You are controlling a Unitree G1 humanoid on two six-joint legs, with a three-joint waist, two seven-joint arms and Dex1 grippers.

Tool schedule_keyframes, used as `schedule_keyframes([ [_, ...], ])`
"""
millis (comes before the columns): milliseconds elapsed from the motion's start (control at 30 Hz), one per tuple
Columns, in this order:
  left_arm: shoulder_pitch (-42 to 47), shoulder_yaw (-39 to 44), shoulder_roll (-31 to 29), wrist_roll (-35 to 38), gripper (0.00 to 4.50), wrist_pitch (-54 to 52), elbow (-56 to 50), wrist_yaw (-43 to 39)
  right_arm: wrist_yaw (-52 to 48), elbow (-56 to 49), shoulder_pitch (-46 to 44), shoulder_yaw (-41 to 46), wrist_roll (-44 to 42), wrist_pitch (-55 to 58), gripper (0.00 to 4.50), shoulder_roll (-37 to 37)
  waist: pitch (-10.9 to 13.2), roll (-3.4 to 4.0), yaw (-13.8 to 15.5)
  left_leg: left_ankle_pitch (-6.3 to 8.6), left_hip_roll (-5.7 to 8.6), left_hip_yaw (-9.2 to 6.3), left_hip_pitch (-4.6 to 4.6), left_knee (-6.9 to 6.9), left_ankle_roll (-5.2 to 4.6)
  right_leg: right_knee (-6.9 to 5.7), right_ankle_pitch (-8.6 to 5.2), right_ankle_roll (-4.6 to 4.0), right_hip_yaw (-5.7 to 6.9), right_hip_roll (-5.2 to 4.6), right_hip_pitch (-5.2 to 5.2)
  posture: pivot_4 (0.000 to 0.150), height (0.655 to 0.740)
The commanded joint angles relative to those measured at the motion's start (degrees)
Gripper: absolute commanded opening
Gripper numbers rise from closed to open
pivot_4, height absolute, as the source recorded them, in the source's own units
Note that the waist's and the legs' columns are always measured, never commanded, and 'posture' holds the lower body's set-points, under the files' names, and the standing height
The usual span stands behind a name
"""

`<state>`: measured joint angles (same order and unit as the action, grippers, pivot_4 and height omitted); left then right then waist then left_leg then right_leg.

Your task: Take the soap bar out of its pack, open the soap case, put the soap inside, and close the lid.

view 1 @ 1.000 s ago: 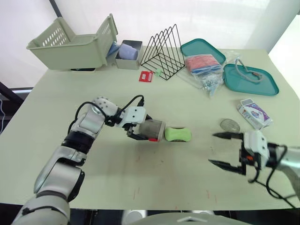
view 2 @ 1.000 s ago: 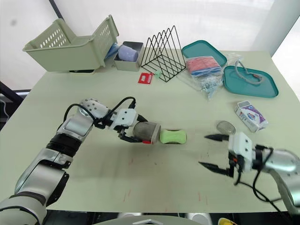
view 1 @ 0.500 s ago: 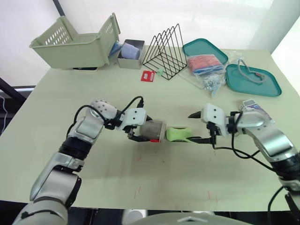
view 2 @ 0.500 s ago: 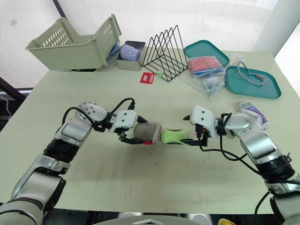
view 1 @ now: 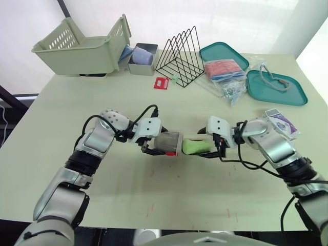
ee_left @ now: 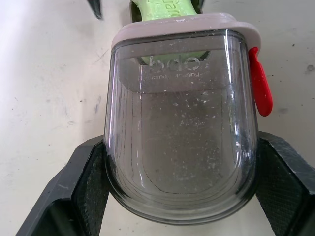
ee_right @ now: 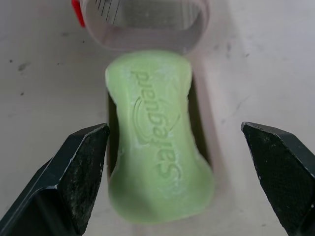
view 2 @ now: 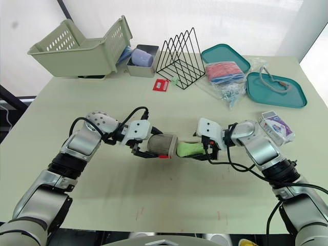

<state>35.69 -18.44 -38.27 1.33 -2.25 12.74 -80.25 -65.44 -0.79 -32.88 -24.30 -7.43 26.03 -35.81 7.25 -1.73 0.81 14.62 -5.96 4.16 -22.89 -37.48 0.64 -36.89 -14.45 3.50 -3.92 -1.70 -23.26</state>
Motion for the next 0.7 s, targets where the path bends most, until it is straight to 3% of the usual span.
schedule_keyframes([
  [33,0.07,1.07,0.02,1.25,3.45,-0.24,-2.4,0.41,-1.92,-0.13,-0.58,-0.05,0.41,-1.14,4.5,-0.18,0.0,0.0,0.02,0.0,0.0,0.0,0.0,0.0,0.0,0.0,0.0,0.0,0.0,0.0,0.0,0.15,0.74],
  [667,-0.92,1.24,-0.28,1.83,3.45,-1.49,-4.17,1.01,-3.07,2.56,0.49,-0.31,2.92,-3.16,4.5,0.27,0.0,0.0,0.0,0.0,0.0,0.01,0.0,0.0,0.0,-0.01,0.0,0.0,0.0,0.0,-0.01,0.15,0.74],
  [700,-0.99,1.25,-0.32,1.85,3.45,-1.53,-4.26,1.04,-3.1,2.55,0.5,-0.31,2.94,-3.23,3.97,0.28,0.0,0.0,0.0,0.0,0.0,0.01,0.0,0.0,0.0,-0.01,0.0,0.0,0.0,0.0,-0.01,0.15,0.74],
])
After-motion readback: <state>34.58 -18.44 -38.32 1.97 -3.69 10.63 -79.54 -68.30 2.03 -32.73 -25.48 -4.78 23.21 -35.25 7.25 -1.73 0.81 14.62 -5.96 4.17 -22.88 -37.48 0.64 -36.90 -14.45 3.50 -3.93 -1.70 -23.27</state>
